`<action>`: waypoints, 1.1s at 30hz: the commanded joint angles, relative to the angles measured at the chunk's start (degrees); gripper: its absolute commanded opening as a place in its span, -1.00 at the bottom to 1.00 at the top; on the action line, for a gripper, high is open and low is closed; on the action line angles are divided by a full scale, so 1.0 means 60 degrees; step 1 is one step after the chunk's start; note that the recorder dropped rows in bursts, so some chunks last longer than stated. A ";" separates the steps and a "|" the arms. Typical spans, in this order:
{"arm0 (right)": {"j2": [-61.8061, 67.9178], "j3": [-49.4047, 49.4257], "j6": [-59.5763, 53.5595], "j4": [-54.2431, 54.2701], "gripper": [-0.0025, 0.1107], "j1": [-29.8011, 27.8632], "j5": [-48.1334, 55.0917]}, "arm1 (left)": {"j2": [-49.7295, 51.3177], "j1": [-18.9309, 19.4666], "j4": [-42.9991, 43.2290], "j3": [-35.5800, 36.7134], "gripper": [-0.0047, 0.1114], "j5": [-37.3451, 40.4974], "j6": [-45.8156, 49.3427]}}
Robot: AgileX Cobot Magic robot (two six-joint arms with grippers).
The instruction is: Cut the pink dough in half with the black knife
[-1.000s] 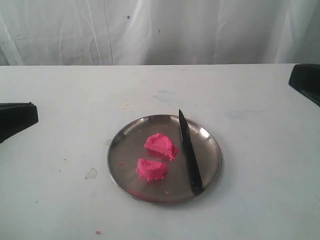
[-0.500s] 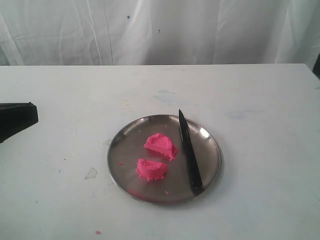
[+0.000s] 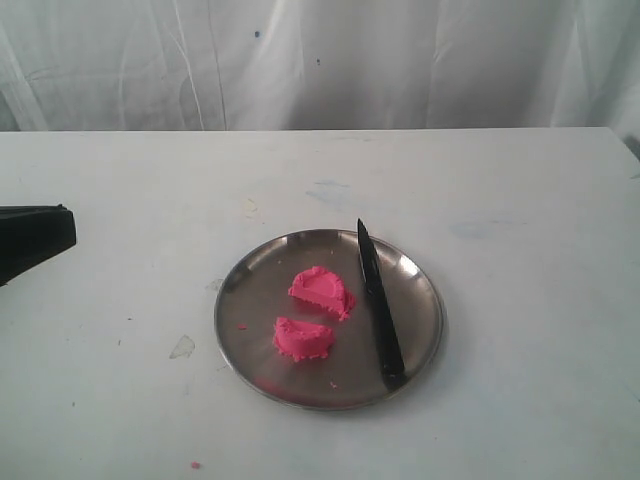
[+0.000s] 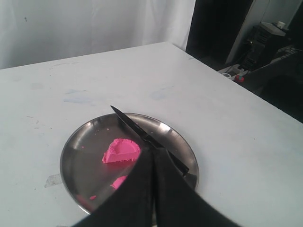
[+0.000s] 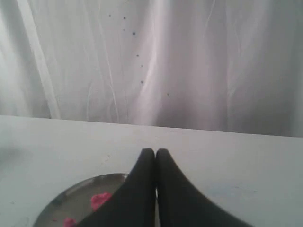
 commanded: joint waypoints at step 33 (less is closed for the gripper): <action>-0.0709 0.3101 0.0414 -0.0879 -0.96 -0.0023 0.0221 | -0.0067 0.0037 -0.0155 0.0024 -0.92 0.0108 -0.0059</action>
